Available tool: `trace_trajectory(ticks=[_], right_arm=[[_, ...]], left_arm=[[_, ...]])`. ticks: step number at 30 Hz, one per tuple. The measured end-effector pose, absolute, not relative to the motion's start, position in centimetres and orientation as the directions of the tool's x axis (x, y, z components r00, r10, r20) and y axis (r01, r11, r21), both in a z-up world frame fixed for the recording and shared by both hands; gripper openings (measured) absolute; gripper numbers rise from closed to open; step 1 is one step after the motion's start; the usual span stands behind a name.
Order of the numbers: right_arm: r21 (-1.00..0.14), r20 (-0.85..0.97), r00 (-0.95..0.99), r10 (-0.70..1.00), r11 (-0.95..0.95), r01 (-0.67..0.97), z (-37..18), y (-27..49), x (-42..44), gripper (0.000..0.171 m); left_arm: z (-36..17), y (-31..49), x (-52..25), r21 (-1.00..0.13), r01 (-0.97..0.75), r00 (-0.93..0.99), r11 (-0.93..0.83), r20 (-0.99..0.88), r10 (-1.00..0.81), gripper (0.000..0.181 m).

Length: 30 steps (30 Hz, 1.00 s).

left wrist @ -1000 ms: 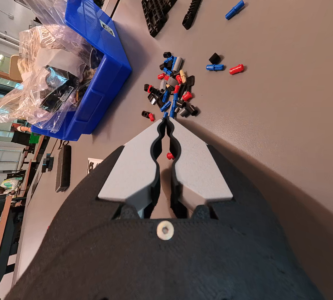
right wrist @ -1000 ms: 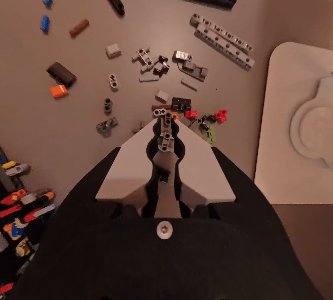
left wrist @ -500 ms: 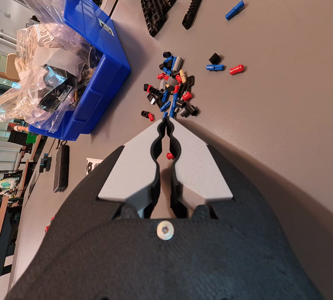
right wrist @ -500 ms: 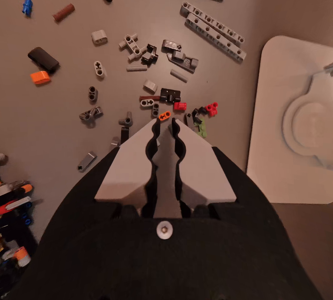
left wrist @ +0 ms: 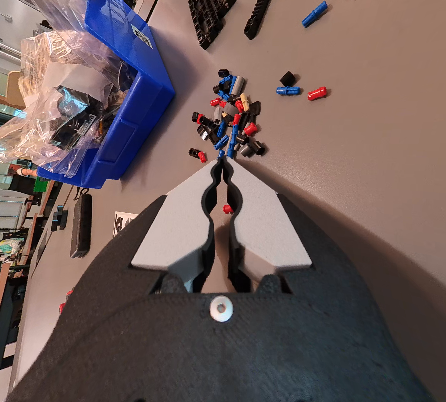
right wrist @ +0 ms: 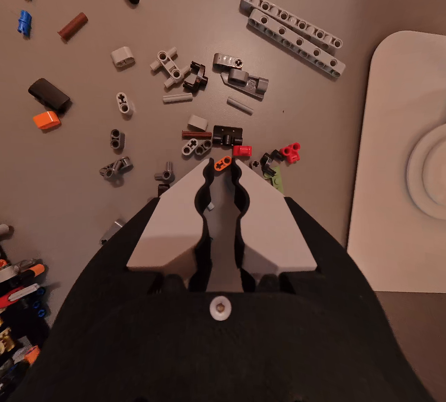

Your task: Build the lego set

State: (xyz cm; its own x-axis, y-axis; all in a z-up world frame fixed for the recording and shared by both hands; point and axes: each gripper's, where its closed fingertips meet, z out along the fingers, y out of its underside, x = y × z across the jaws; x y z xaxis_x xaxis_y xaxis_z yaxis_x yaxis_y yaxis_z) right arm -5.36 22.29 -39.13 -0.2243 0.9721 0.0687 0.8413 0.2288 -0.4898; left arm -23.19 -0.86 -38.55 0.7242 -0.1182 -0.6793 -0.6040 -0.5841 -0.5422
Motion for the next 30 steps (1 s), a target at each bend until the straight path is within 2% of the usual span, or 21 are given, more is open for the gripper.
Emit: trace_trajectory(ticks=[9, 16, 22, 30], right_arm=[[-0.567, 0.068, -0.147, 0.987, 0.160, 0.808, -35.2, 22.1, -2.6, 0.011], [-0.558, 0.127, 0.089, 0.988, -0.003, 0.830, -31.5, 21.9, 9.8, 0.011], [-0.477, 0.128, 0.299, 0.946, -0.205, 0.854, -33.7, 20.1, 21.1, 0.011], [-0.388, 0.120, 0.337, 0.934, -0.268, 0.882, -38.9, 18.5, 24.0, 0.011]], left_arm=[[-38.6, -0.9, -23.2, -0.542, -0.605, 0.723, -0.584, -0.680, -0.118, 0.000], [-38.6, -0.9, -23.2, -0.541, -0.605, 0.724, -0.584, -0.679, -0.120, 0.000], [-38.6, -0.8, -23.2, -0.538, -0.607, 0.720, -0.585, -0.684, -0.118, 0.000], [-38.6, -0.8, -23.2, -0.538, -0.608, 0.719, -0.584, -0.684, -0.119, 0.000]])
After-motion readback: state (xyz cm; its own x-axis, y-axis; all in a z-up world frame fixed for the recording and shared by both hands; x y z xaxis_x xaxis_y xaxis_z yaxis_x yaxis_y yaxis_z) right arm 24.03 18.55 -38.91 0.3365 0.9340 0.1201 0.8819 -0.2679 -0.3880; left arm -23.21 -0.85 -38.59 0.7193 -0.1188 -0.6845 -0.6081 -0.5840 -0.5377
